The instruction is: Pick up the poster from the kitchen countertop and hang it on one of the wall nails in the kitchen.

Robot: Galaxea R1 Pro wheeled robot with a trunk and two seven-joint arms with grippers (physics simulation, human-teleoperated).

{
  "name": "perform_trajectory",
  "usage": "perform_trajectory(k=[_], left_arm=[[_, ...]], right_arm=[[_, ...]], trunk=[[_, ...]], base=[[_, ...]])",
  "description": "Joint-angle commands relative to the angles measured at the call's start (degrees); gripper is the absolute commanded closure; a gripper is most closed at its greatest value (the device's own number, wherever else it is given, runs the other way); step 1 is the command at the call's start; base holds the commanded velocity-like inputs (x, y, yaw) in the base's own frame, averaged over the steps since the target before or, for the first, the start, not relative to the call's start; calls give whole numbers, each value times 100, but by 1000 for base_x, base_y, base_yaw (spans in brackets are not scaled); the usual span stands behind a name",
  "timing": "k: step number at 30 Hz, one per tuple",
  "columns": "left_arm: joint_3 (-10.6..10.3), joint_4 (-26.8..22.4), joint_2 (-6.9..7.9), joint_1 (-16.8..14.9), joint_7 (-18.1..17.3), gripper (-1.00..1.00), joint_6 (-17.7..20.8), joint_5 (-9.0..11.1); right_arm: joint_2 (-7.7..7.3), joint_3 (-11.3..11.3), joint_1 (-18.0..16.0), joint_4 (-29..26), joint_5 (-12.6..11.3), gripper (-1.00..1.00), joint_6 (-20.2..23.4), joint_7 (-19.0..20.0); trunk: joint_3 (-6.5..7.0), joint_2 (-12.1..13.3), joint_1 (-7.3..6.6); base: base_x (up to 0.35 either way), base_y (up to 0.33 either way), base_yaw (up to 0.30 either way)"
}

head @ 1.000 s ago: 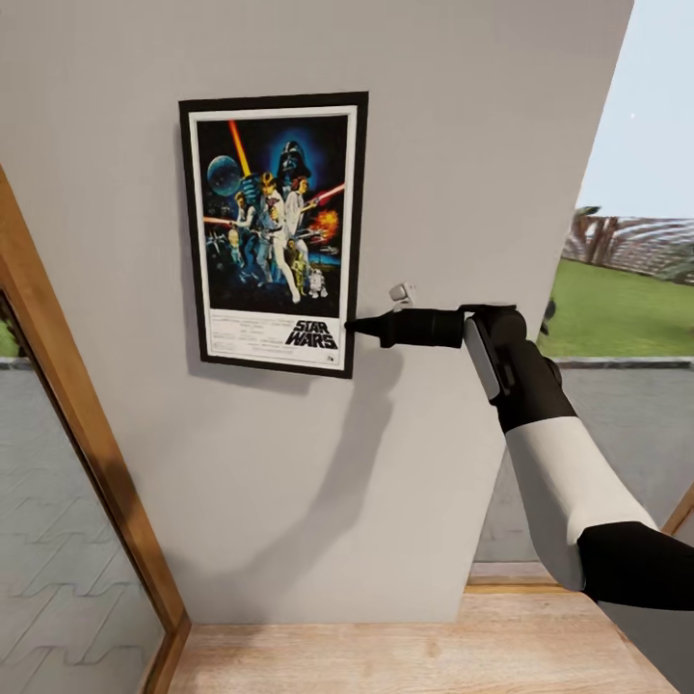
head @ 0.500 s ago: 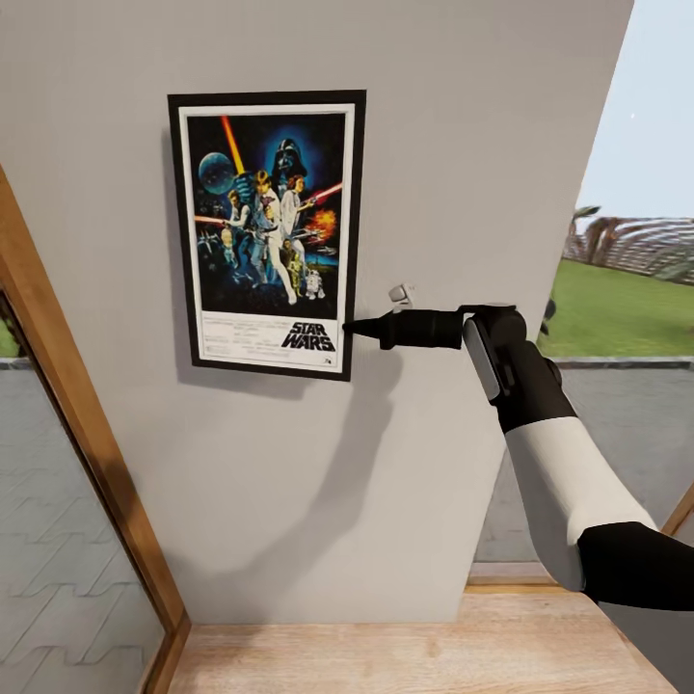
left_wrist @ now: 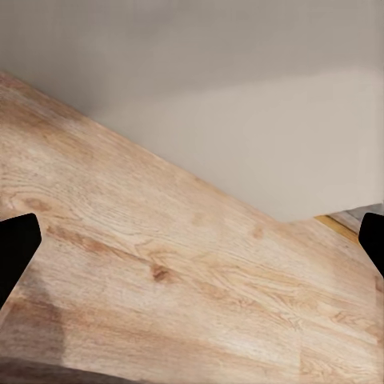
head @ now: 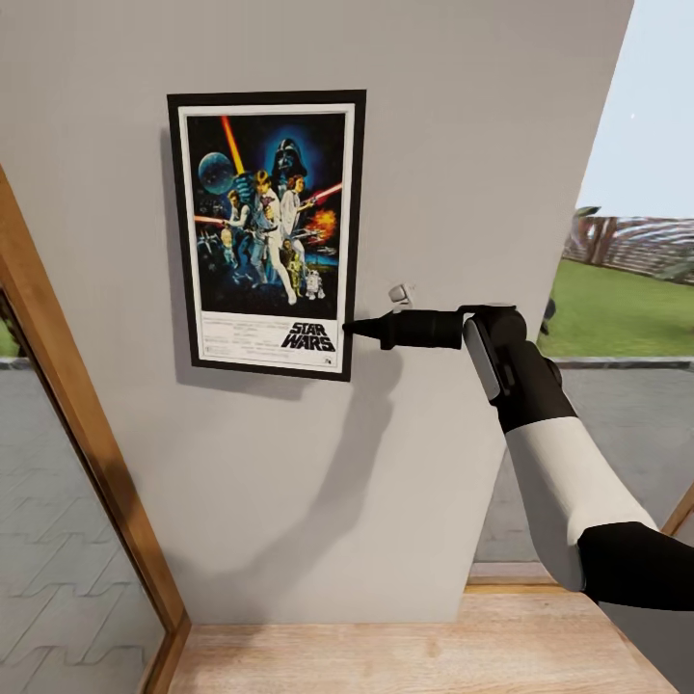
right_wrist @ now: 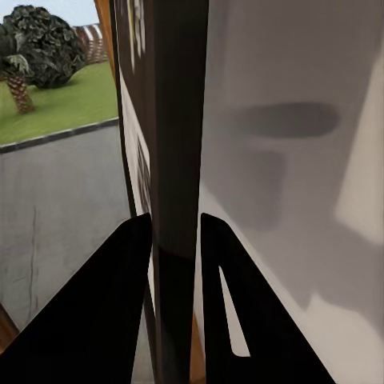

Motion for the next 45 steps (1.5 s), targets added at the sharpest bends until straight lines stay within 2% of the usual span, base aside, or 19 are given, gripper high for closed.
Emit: perform_trajectory(k=[1, 26, 45], left_arm=[[-48, 2, 1, -5, -8, -100, -33, 33], [-48, 2, 9, -5, -8, -100, -33, 33], [-48, 2, 19, -5, -8, -100, -33, 33]], right_arm=[[-1, 3, -6, 1, -53, 100, 55, -10], [0, 3, -6, 6, -53, 100, 55, -11], [4, 19, -8, 1, -27, 100, 30, -30]], trunk=[[-14, -14, 4], [-14, -14, 4], [-14, -14, 4]], base=[[0, 0, 0], [1, 0, 0], [64, 0, 0]])
